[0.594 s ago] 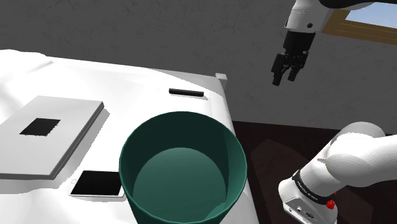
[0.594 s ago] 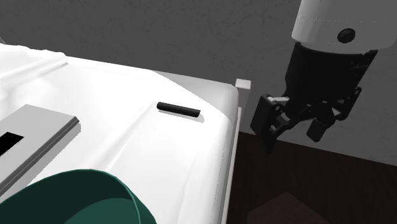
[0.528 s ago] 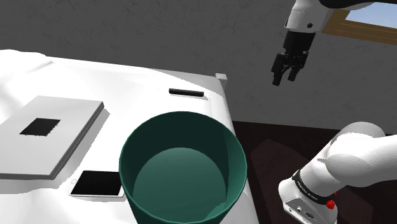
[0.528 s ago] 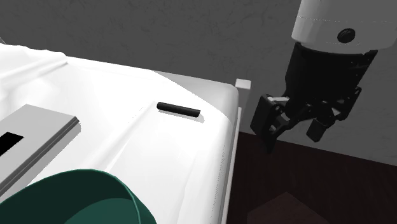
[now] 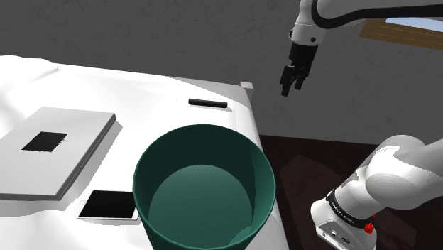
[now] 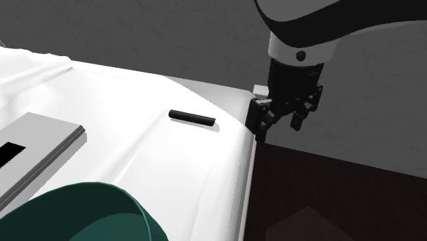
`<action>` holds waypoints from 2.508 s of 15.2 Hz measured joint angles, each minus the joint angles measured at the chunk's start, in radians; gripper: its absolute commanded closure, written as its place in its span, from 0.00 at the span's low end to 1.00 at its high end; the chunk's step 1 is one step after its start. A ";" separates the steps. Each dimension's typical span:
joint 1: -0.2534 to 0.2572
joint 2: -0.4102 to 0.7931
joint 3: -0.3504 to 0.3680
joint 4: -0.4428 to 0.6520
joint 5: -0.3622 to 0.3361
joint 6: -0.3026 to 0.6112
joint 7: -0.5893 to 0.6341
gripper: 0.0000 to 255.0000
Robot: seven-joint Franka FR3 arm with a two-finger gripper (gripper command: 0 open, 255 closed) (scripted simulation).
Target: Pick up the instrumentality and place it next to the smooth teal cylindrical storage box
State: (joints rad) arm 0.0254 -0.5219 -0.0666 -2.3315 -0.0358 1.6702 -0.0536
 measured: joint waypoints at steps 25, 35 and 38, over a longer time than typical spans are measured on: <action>0.108 0.824 0.039 0.538 -0.019 0.445 -0.482 0.00; 0.128 1.040 0.070 0.726 -0.037 0.508 -0.561 0.00; 0.127 1.063 0.069 0.723 -0.038 0.536 -0.561 0.00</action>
State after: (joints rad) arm 0.1527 0.5415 0.0026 -1.6087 -0.0740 2.2057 -0.6145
